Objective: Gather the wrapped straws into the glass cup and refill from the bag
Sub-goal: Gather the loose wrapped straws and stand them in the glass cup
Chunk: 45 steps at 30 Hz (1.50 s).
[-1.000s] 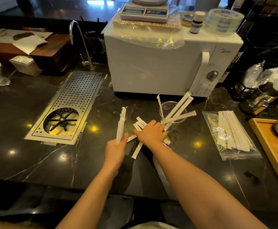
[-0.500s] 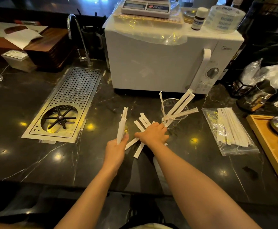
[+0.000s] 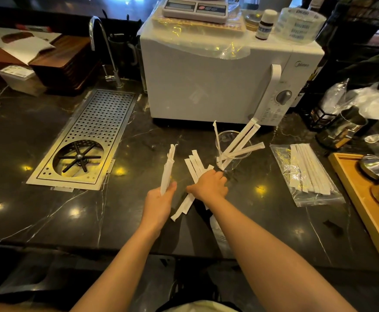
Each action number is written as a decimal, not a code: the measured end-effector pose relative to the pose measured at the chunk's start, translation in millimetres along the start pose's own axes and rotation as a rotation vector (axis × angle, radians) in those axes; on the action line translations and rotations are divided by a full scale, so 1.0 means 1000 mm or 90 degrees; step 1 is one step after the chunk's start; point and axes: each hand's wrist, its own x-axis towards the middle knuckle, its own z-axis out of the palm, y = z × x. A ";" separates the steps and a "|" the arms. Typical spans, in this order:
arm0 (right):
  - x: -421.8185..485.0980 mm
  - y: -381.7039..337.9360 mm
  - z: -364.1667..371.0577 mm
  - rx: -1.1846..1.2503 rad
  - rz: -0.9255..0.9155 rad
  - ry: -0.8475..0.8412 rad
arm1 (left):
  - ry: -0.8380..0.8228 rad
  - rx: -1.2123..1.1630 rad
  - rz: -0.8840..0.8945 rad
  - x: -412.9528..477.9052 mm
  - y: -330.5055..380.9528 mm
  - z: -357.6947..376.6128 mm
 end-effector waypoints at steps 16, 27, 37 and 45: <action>-0.001 0.010 -0.004 -0.116 -0.119 -0.012 | -0.003 0.010 0.001 0.005 -0.005 0.008; 0.001 0.023 -0.014 -0.189 -0.209 -0.083 | -0.015 -0.028 -0.042 0.012 -0.005 0.012; -0.019 0.029 -0.041 0.400 -0.269 -0.191 | -0.118 -0.177 -0.011 0.018 0.011 0.022; -0.036 0.033 -0.053 0.370 -0.373 -0.201 | -0.217 -0.285 0.049 0.020 0.029 0.044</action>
